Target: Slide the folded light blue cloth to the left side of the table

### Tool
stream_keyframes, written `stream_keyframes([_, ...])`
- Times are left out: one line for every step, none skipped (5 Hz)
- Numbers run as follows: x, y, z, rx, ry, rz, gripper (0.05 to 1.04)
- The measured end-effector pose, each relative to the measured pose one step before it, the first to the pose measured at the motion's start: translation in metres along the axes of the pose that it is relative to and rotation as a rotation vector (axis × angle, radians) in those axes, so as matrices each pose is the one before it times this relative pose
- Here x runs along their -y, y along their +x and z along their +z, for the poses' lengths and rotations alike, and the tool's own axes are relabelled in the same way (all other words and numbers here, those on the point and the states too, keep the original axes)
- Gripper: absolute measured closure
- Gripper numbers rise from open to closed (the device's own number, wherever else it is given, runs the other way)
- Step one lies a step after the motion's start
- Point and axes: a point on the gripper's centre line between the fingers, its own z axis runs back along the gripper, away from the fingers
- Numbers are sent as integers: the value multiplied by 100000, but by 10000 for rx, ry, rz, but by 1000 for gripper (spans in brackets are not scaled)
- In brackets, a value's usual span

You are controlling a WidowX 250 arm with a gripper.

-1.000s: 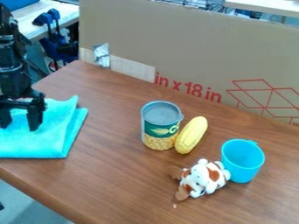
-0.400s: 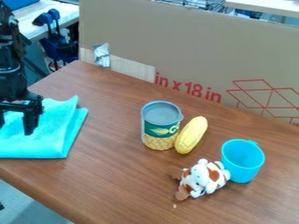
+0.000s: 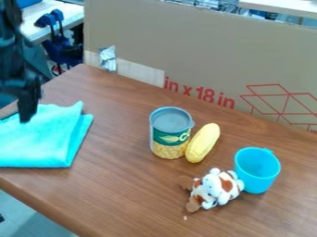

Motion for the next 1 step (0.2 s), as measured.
stream_keyframes([4856,-342,2990,694,-262,-1896,83])
